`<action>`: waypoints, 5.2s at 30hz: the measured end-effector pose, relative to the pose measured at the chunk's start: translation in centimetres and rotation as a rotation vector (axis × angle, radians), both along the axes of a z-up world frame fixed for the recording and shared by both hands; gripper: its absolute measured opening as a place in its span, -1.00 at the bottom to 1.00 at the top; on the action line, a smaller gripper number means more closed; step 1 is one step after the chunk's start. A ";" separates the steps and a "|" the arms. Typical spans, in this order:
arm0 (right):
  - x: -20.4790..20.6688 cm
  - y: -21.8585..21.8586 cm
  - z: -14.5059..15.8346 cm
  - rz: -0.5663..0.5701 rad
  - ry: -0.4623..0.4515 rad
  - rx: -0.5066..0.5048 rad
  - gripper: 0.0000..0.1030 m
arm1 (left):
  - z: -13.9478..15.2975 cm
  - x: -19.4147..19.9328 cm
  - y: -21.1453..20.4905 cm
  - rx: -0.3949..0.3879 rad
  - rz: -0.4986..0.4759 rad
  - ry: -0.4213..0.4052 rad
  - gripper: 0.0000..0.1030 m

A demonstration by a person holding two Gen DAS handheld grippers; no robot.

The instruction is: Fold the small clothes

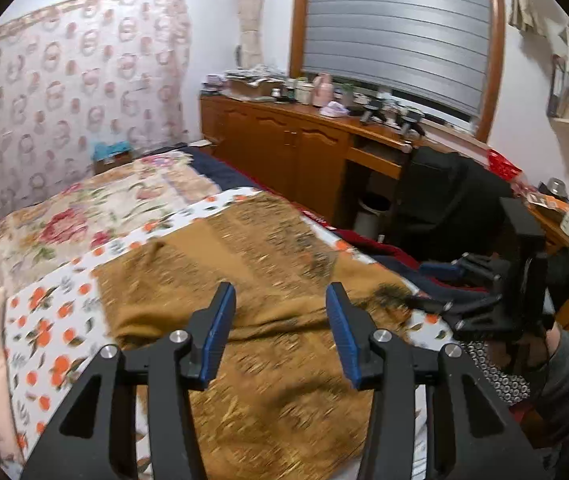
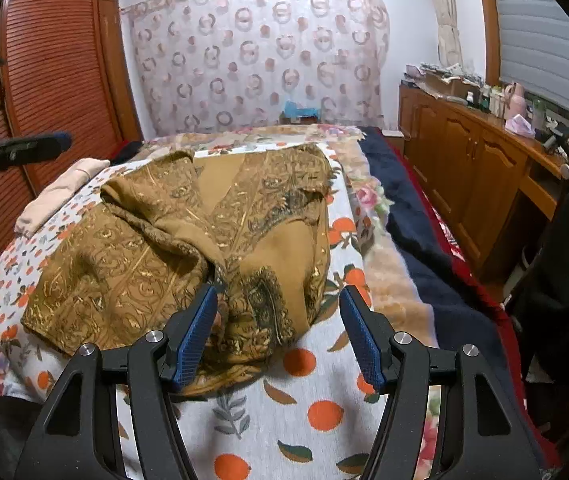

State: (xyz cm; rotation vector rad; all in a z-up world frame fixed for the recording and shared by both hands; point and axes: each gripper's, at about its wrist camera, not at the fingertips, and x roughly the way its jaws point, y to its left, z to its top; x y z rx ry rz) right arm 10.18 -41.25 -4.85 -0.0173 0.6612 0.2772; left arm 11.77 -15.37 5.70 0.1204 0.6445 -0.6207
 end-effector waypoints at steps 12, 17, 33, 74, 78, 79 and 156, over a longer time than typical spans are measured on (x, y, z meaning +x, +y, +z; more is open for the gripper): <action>2.6 5.6 2.5 0.132 -0.043 -0.050 0.26 | -4.0 -1.6 9.4 0.001 0.247 0.015 -0.11; 5.0 10.0 3.4 0.241 -0.043 -0.075 0.26 | -4.8 -2.0 11.9 -0.002 0.318 0.004 -0.11; 13.8 22.5 -1.4 0.471 0.153 -0.222 0.26 | -6.3 -2.3 14.8 -0.033 0.376 0.015 -0.11; 25.0 6.3 2.7 0.018 0.107 -0.114 -0.85 | -8.8 -1.8 11.9 -0.039 0.307 0.074 -0.11; 25.3 4.8 3.0 -0.059 0.094 -0.135 -0.60 | -9.0 -1.8 11.7 -0.035 0.301 0.080 -0.11; 25.1 4.4 3.2 -0.065 0.092 -0.130 -0.56 | -9.1 -1.8 11.6 -0.037 0.299 0.082 -0.11; 2.1 -0.1 0.4 0.055 0.032 -0.043 -0.93 | -12.5 -2.6 7.3 -0.029 0.178 0.251 0.15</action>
